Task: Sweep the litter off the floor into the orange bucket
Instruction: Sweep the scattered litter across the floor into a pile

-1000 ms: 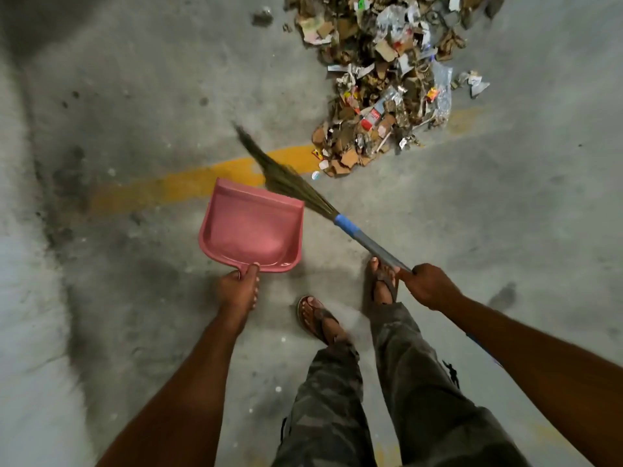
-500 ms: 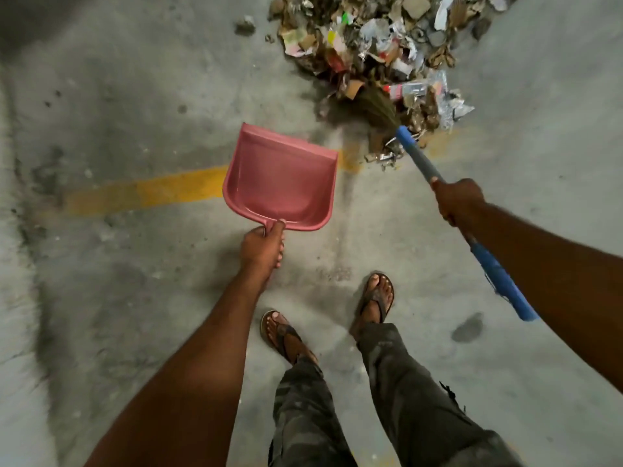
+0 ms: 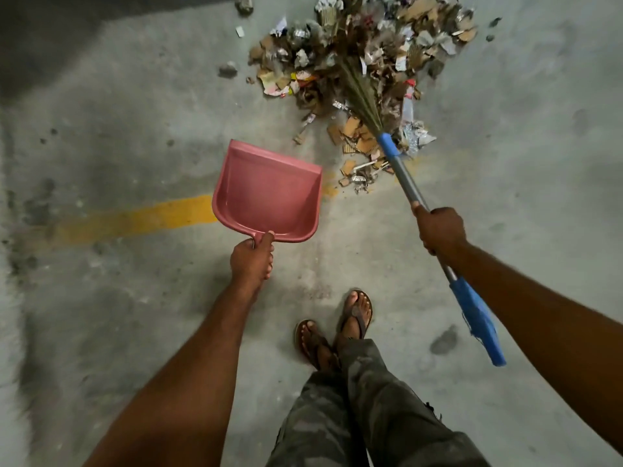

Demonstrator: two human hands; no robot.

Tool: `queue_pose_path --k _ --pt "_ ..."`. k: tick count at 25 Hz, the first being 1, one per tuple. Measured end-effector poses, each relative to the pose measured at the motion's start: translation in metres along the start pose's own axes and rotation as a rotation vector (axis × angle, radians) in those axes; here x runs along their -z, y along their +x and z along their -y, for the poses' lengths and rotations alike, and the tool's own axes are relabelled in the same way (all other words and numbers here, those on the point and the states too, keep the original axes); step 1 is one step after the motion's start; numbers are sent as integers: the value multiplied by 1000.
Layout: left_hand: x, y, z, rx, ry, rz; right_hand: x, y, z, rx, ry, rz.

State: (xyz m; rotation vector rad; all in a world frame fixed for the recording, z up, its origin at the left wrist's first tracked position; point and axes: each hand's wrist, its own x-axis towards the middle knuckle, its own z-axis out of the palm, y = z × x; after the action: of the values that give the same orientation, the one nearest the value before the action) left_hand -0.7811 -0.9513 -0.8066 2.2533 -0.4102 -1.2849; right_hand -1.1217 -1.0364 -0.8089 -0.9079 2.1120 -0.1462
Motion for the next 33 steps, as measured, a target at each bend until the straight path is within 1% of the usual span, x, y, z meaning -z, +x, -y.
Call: queue_pose_path --k 2,6,8,10,12,14,17,19,22,24,27,31,33 --pt "8 -8 19 11 15 -2 -9 -30 -35 23 -58 52" --pt "20 -20 68 46 90 -30 -30 -71 -105 96 -308 224" --pt "21 -28 89 80 96 -29 -36 -75 -133 121 -417 303" --pt "18 -38 105 117 96 -30 -36 -61 -148 99 -531 348" --pt "13 -48 114 135 92 -38 -31 -34 -142 72 -583 330" --pt "2 -55 115 134 71 -52 -25 2 -116 83 -544 259" --pt "-26 -62 108 128 32 -73 -21 58 -57 132 -409 149" --pt "-50 -69 100 130 -1 -99 -15 85 -22 137 -256 91" --pt "-88 -87 86 141 -84 -133 18 102 -11 154 -185 71" --pt "-109 -99 80 161 -119 -137 44 95 -26 218 -211 99" --pt "-131 -124 83 190 -157 -157 69 76 -78 265 -313 204" --pt "-140 -150 109 257 -136 -186 84 54 -157 312 -567 365" --pt "-143 -161 126 280 -132 -193 89 53 -174 323 -728 383"
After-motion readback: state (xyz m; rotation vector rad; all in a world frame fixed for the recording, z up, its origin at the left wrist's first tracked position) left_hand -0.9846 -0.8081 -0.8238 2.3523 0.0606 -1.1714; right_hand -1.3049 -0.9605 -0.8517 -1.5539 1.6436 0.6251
